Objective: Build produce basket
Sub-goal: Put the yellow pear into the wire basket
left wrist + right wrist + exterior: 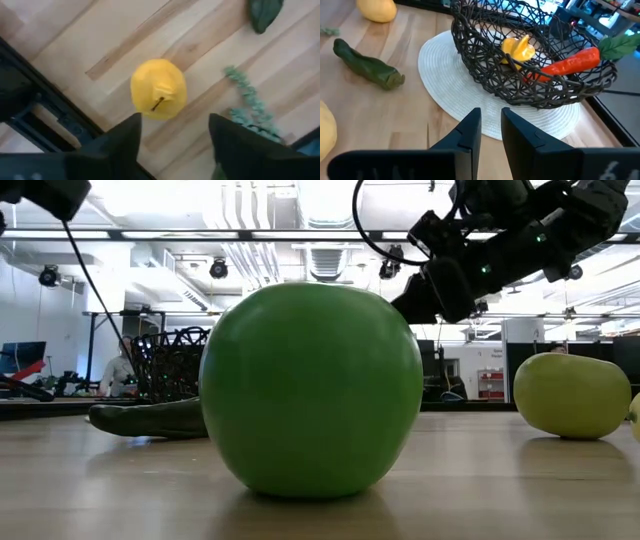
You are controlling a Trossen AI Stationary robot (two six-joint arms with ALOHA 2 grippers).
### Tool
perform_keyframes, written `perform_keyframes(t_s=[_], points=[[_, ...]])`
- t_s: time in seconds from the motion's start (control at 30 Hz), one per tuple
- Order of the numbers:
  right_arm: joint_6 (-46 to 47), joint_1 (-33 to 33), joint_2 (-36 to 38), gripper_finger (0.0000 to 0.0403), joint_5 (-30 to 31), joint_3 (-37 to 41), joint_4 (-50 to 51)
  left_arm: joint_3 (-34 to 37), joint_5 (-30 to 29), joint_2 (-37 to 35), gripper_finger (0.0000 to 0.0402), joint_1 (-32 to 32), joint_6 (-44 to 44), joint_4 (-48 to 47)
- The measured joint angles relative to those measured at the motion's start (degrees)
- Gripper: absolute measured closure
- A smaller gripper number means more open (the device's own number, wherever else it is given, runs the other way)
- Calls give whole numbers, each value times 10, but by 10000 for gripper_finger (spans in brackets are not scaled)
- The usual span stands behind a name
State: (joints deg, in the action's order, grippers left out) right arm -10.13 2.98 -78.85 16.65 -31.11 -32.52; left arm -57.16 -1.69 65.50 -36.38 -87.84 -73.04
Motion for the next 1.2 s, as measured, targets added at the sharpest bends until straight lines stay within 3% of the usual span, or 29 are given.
perform_keyframes(t_s=[0.1,0.43,0.6,0.97,1.2], points=[[17,0,0,340,-1,0,0,14,0,25,162,-16,11,0],[72,1,0,340,-1,0,0,51,-26,66,168,-20,91,7],[76,1,0,344,-1,0,0,81,-34,38,216,-20,102,34],[103,1,-1,344,-1,0,1,110,-70,-2,383,-20,152,116],[111,2,-1,340,-1,1,10,92,-97,-11,401,-19,183,127]])
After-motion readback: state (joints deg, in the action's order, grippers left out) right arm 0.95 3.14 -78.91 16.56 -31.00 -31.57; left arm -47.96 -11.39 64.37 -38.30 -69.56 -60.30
